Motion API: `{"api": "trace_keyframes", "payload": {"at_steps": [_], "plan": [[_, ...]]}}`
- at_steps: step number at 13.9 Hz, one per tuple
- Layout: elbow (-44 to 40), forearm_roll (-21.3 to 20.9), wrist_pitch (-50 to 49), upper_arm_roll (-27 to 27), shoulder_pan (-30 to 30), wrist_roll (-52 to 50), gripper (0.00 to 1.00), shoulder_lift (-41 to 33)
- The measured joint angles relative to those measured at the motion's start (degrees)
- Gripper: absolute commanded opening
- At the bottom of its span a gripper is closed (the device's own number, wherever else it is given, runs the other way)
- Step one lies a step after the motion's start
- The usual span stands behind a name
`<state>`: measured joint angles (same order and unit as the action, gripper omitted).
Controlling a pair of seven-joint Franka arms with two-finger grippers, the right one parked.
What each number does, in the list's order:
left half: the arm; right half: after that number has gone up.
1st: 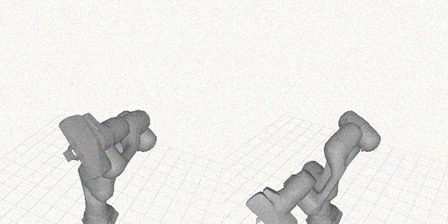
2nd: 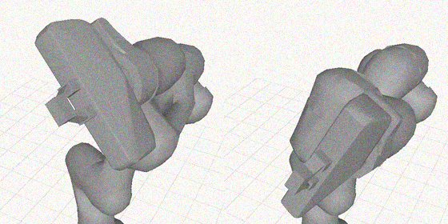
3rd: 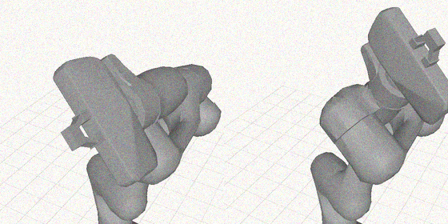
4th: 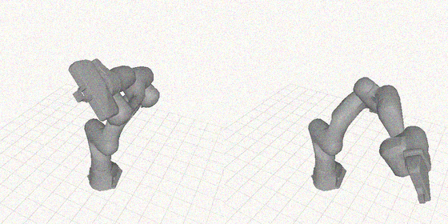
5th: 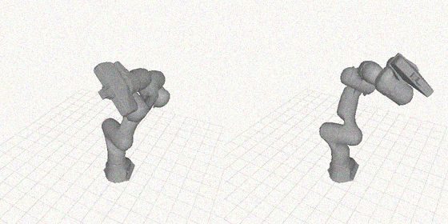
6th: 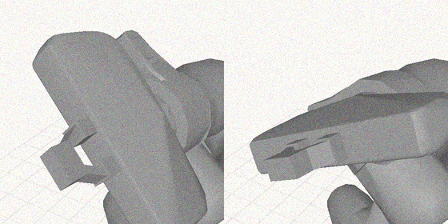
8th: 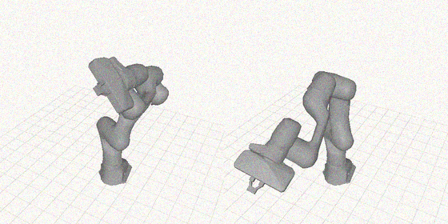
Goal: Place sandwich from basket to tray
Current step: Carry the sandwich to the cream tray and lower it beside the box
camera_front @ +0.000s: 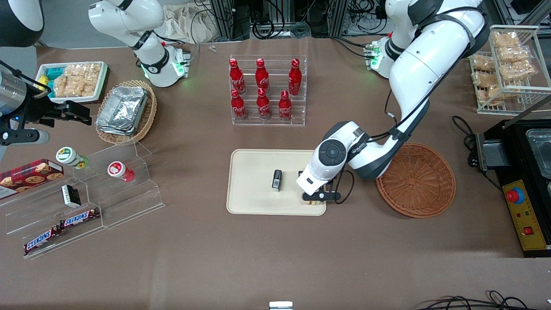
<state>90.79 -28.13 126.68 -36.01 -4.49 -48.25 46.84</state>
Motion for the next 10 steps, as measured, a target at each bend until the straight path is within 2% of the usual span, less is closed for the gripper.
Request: {"api": "trace_keyframes", "payload": {"at_steps": [6, 10], "plan": [[-4.45, -1.66, -0.3, -0.14, -0.19, -1.98, 1.0, 0.43], [-11.08, -0.25, -8.54, -0.31, 0.73, -5.39, 1.0, -4.93]]}}
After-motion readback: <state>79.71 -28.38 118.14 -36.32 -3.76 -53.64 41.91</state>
